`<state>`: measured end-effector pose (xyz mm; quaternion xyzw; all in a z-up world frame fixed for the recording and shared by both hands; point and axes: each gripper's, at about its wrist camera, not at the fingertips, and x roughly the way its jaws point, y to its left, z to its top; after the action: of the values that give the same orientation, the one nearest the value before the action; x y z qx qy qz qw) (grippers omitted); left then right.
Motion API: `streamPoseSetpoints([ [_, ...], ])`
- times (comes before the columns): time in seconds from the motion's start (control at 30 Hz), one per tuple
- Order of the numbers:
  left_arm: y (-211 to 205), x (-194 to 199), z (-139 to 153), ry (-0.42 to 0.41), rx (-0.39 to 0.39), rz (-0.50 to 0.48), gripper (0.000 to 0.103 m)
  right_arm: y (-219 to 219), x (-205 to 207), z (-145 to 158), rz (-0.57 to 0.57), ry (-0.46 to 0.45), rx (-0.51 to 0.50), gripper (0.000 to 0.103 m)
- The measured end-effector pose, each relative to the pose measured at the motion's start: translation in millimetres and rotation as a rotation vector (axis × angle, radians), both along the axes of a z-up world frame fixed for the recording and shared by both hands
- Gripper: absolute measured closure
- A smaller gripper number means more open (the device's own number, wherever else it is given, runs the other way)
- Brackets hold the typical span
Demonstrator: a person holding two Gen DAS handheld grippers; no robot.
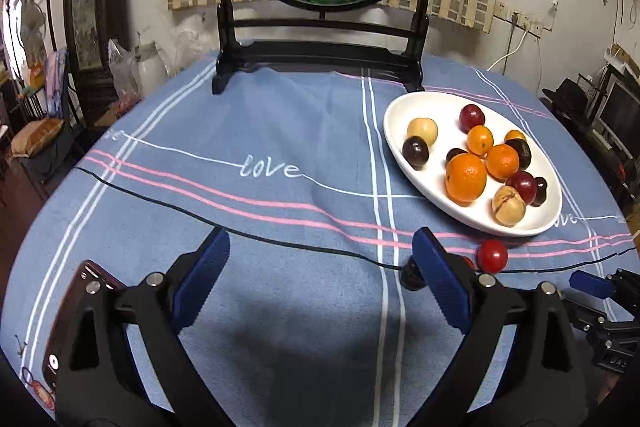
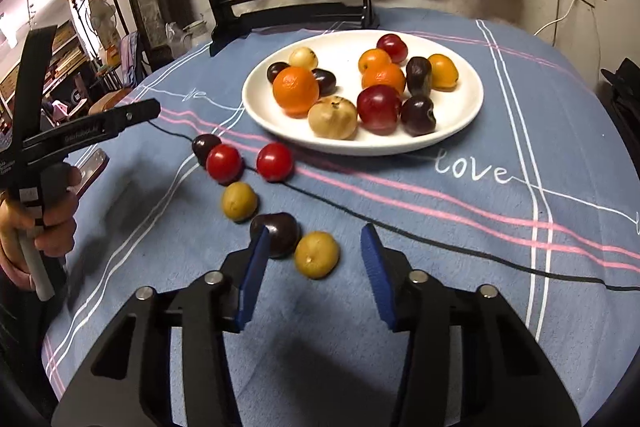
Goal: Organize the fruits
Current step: 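Grasp a dark plum with the left tool while the right tool grasps a small green lime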
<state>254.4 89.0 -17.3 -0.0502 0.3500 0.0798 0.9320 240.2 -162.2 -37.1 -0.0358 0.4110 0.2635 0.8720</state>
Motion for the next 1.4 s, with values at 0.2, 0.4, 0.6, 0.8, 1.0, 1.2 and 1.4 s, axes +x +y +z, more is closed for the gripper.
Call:
streamPoseSetpoints([
  [0.2,0.9,2.2,-2.9,0.016,-0.009,-0.010,0.009,2.0,0.0,-7.2,0.009,0.034,-0.033,0.070],
  [0.4,4.4,5.0,-5.8,0.034,-0.016,0.000,0.009,5.3,2.8,-17.9,0.019,0.064,-0.053,0.073],
  [0.6,2.2,7.1,-8.5,0.029,-0.013,-0.030,0.017,0.0,4.5,-19.2,-0.005,0.064,-0.030,0.078],
  [0.8,-8.5,19.3,-24.0,0.104,-0.069,-0.247,0.063,-14.4,10.1,-16.1,-0.074,0.074,0.007,0.078],
  [1.0,-17.3,26.0,-26.5,0.093,-0.125,-0.318,0.063,-12.1,8.4,-15.7,-0.067,0.077,0.003,0.078],
  [1.2,-16.8,33.6,-28.0,0.106,-0.175,-0.340,0.065,-10.3,9.4,-17.2,-0.066,0.081,-0.004,0.078],
  [1.4,-24.8,37.8,-35.8,0.150,-0.171,-0.362,0.062,-9.7,9.9,-17.7,-0.066,0.081,-0.007,0.078],
])
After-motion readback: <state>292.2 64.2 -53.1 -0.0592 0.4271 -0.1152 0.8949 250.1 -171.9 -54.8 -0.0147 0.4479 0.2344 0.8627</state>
